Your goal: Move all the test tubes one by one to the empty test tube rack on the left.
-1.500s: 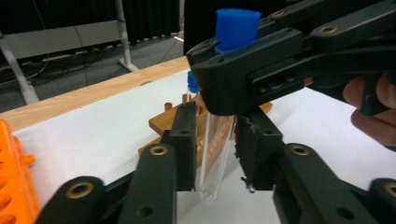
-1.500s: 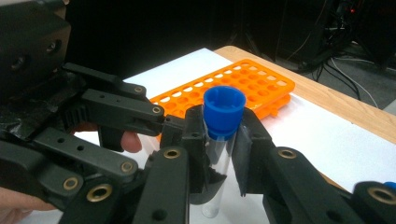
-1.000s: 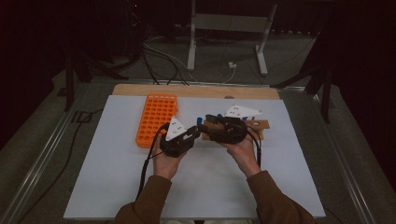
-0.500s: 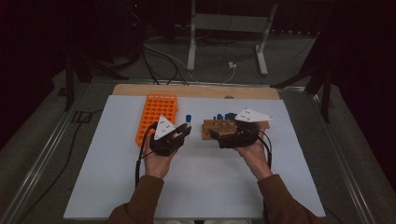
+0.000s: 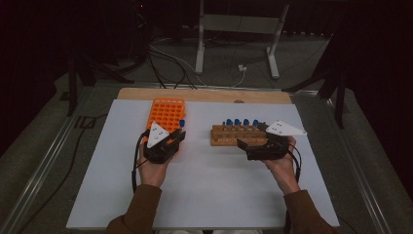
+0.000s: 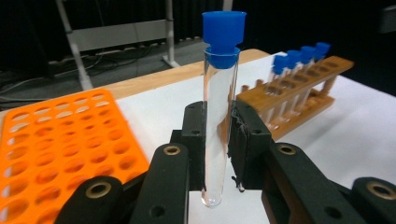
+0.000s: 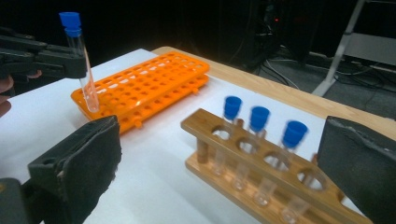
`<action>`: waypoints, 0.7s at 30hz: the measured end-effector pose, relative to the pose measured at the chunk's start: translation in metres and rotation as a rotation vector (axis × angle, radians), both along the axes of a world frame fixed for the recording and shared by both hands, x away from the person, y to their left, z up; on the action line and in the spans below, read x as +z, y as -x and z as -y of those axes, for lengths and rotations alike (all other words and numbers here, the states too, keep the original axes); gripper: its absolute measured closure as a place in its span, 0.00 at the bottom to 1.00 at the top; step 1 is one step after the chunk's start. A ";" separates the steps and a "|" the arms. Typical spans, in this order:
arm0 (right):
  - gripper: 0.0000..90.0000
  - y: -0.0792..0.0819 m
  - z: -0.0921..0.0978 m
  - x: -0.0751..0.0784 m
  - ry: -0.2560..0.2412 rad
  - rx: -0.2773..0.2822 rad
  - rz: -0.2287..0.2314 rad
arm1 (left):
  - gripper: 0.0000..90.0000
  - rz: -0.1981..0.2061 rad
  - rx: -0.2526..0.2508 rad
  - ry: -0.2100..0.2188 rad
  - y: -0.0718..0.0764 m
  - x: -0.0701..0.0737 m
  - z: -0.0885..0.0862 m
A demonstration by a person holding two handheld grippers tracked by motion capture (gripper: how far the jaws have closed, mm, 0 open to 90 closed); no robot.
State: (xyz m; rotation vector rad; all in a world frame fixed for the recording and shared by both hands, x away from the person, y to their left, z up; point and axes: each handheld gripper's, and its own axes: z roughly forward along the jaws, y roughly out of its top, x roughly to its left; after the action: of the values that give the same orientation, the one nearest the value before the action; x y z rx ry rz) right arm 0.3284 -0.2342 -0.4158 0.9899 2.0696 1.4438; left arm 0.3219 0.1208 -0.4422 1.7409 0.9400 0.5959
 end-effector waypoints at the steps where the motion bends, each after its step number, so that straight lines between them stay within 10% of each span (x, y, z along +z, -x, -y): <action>1: 0.00 0.001 0.003 -0.001 -0.002 -0.004 -0.001 | 0.87 -0.001 0.006 0.000 -0.001 -0.001 -0.002; 21: 0.00 0.013 0.031 -0.011 -0.041 -0.035 -0.010 | 0.87 -0.028 0.092 -0.017 -0.016 -0.025 -0.015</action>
State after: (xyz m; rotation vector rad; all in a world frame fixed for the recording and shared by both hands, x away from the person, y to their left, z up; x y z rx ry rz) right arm 0.3152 -0.2650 -0.4269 1.0463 2.0263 1.4725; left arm 0.3376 0.1357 -0.4674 1.7319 1.0414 0.6423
